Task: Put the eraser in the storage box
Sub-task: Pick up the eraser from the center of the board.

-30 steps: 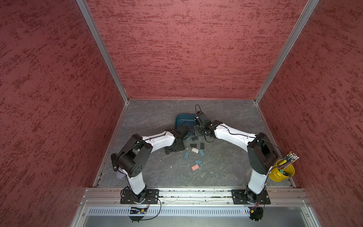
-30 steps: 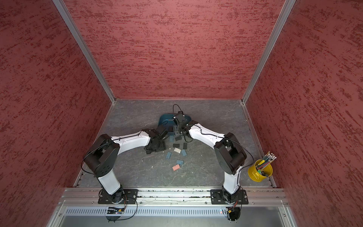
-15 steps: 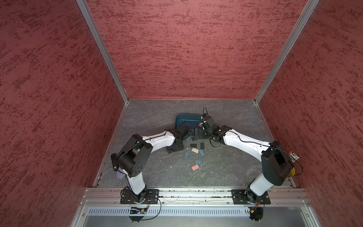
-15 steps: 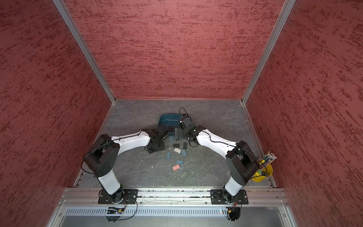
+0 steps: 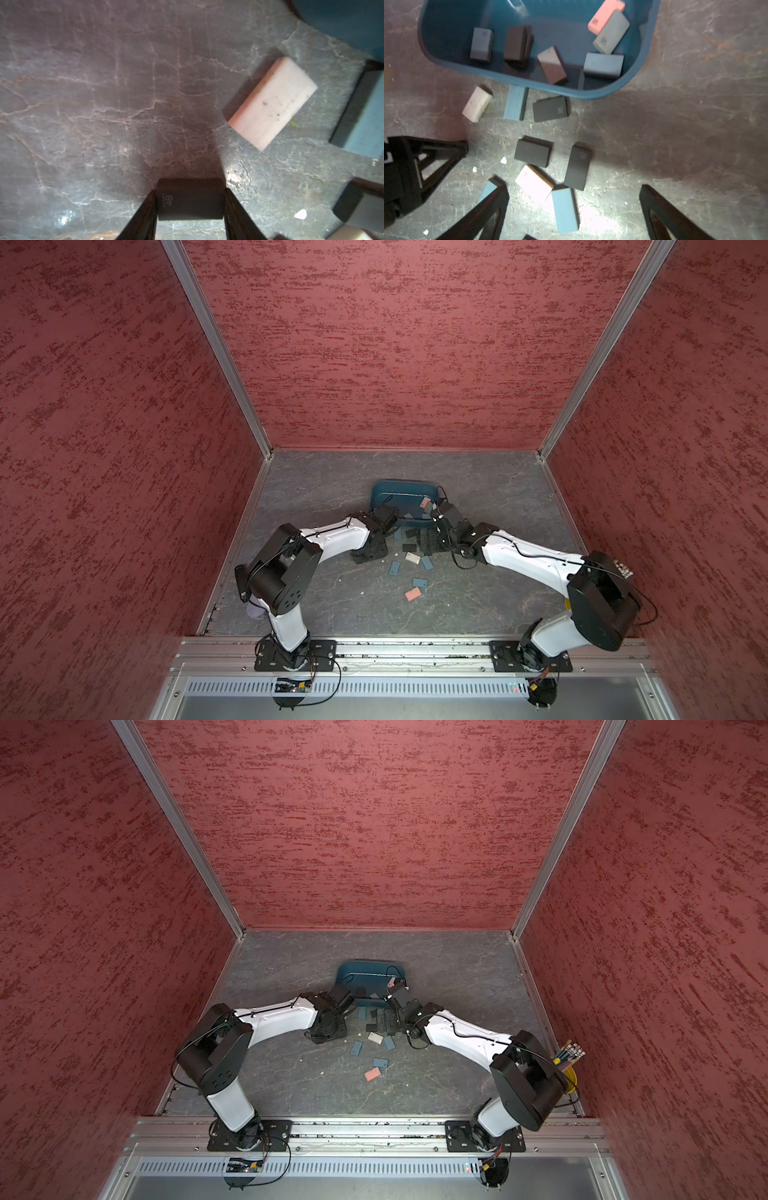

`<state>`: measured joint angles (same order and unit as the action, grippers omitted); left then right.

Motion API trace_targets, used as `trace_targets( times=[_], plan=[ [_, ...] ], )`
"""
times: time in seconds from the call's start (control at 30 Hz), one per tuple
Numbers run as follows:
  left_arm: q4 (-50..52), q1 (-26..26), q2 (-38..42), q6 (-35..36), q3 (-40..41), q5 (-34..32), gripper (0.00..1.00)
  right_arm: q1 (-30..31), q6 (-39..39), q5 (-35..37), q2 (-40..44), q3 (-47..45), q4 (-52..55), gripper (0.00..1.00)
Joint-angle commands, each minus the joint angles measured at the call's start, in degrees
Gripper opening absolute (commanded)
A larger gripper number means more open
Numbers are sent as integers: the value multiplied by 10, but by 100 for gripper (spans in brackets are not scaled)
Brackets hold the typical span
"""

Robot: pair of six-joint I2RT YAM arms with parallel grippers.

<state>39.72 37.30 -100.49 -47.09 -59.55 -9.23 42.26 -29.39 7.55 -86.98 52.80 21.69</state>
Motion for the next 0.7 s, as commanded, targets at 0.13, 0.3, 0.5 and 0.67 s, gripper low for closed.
trace_targets(
  times=[0.13, 0.3, 0.5, 0.67],
  plan=[
    [-3, 6, 27, 13, 7, 0, 48, 22, -23, -8, 34, -42, -32, 99],
    [2, 6, 39, 19, 8, -2, 46, 38, -33, -12, 34, -67, -36, 99],
    [12, 8, 47, 25, 3, -5, 46, 51, -37, -7, 34, -79, -37, 97],
    [18, 8, 54, 28, 1, -6, 47, 57, -39, -11, 33, -84, -44, 92]
  ],
)
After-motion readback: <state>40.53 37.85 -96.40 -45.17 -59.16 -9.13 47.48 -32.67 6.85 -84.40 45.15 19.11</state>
